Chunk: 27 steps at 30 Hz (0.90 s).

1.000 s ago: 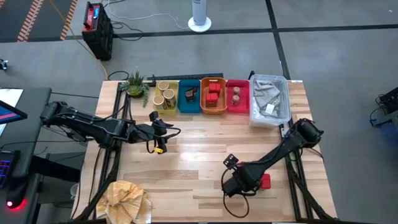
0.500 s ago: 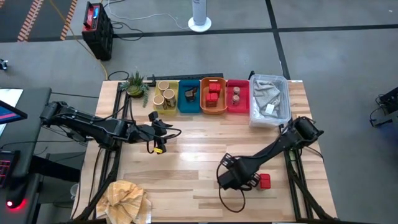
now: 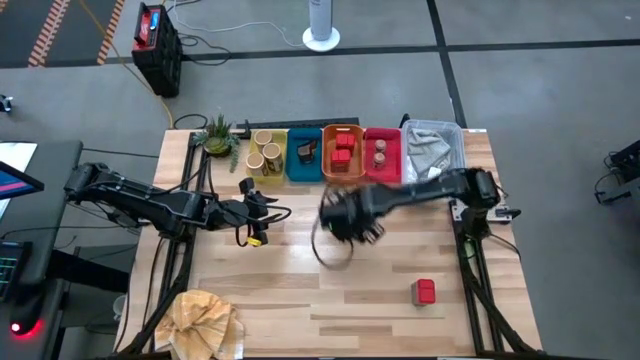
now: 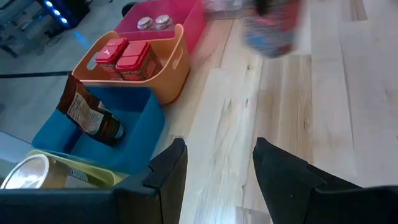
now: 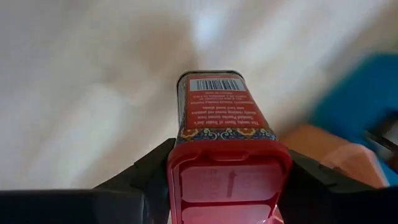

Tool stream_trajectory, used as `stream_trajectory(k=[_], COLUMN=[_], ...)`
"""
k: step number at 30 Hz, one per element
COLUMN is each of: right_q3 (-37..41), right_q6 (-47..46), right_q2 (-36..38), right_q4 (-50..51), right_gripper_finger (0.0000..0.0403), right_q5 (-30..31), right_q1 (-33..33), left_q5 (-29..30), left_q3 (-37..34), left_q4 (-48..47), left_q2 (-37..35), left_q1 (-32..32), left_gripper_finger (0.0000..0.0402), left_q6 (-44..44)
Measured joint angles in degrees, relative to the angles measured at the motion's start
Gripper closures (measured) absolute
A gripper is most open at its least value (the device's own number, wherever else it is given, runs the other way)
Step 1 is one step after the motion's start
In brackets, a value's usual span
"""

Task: Sort spices by type
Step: Put the left red spice container into the orange bin

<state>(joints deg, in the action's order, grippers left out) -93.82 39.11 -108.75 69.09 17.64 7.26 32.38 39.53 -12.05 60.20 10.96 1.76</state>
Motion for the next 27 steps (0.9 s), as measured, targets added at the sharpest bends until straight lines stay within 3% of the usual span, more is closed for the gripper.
stream_trajectory(k=[13, 27], right_q3=[-4.7, -4.75], right_q6=[8.74, -0.03], right_q2=[0.0, -3.04], right_q4=[-9.79, -13.23], right_gripper_finger=[0.0156, 0.0155], right_q5=[1.05, -5.66], right_q1=[-19.81, -24.86], left_q5=[0.33, 1.53], left_q3=[0.0, 0.0], left_q4=[-0.16, -0.19], left_q2=[0.0, 0.0], left_q1=[-0.02, -0.02], left_gripper_finger=[0.0228, 0.0228], left_q6=[-0.66, 1.21])
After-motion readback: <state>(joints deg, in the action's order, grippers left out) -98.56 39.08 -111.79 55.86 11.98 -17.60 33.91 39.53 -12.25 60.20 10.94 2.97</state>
